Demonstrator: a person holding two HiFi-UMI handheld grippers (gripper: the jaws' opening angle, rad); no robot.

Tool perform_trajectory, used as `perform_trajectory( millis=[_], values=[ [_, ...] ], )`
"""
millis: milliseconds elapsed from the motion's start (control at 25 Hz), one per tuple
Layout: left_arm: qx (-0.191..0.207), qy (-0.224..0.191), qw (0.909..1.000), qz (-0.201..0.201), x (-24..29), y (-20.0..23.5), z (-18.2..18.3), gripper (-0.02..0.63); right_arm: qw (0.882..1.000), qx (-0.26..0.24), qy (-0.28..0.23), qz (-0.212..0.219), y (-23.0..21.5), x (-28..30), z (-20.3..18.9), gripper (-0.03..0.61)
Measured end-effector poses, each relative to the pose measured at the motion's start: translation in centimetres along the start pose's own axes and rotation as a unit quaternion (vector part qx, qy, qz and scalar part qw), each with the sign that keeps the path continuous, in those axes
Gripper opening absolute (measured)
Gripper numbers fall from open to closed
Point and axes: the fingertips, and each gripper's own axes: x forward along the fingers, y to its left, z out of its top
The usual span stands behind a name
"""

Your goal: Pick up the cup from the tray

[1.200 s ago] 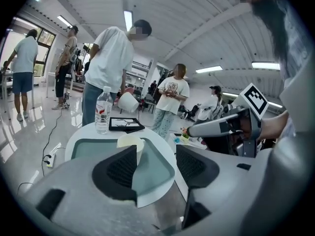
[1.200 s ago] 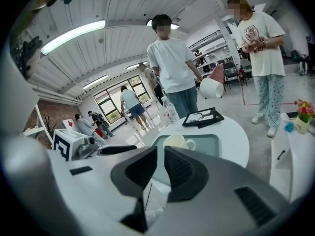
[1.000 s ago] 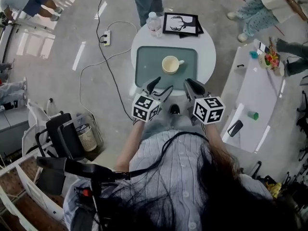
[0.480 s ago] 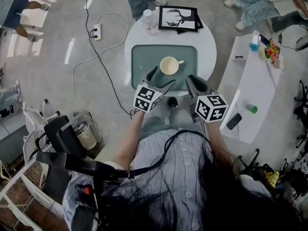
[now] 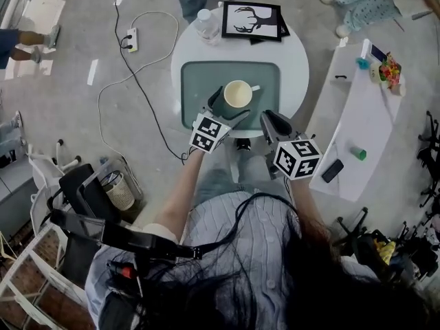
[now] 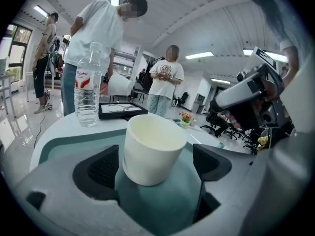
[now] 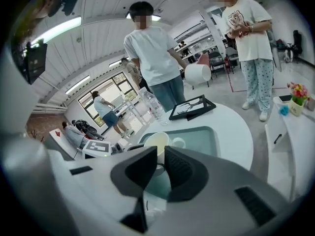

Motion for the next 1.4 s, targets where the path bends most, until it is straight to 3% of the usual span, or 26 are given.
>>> perform_trajectory(
  millis=[320,920,1120,1400],
  values=[
    [0.030,0.011,0.9995,0.008,1.9,0.5,-0.5,0.466,1.000,0.005,0.006,0.014,1.0,0.5,-1.2,0.060],
    [0.023,-0.003,0.9968,0.077,3.9,1.8,0.0,0.469,0.999,0.010,0.039,0.006,0.2,-1.1,-4.3,0.060],
    [0.021,-0.001,0.9967,0.079,4.8,1.9,0.1,0.468,0.999,0.014,0.041,-0.002,-0.5,-1.6,-4.7,0.060],
    [0.050,0.026,0.9962,0.066,4.7,1.6,-0.4,0.463,0.999,0.017,0.037,-0.008,-1.0,-2.1,-5.1,0.060]
  ],
)
